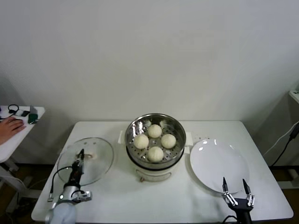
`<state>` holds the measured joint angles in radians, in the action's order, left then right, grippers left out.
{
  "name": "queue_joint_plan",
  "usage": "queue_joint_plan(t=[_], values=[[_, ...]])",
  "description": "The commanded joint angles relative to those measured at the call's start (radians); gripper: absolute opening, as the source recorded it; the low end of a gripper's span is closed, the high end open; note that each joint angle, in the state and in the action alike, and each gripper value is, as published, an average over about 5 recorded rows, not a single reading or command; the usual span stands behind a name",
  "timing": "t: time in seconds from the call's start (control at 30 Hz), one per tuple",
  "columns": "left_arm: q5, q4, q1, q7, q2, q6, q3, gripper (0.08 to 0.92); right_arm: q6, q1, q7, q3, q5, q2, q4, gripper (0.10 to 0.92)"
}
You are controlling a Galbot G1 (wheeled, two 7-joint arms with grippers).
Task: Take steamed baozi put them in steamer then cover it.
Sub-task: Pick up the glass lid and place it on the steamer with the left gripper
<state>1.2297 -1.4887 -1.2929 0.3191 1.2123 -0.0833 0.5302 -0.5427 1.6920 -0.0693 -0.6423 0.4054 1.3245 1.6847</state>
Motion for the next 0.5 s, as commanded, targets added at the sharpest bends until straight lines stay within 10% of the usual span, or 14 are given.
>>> queue_joint_plan(t=[0.03,0.5], values=[[-0.275,-0.434,-0.079,-0.232,-0.171,-0.247,-0.020,0.136,0.036,-0.004,0.041,-0.013,-0.051,0.005,0.008,0.823],[-0.183,-0.718,0.092,-0.461,-0.218,-0.607,-0.303,0.136,0.044,-0.009,0.039,-0.011,-0.083,0.010,0.015,0.823]])
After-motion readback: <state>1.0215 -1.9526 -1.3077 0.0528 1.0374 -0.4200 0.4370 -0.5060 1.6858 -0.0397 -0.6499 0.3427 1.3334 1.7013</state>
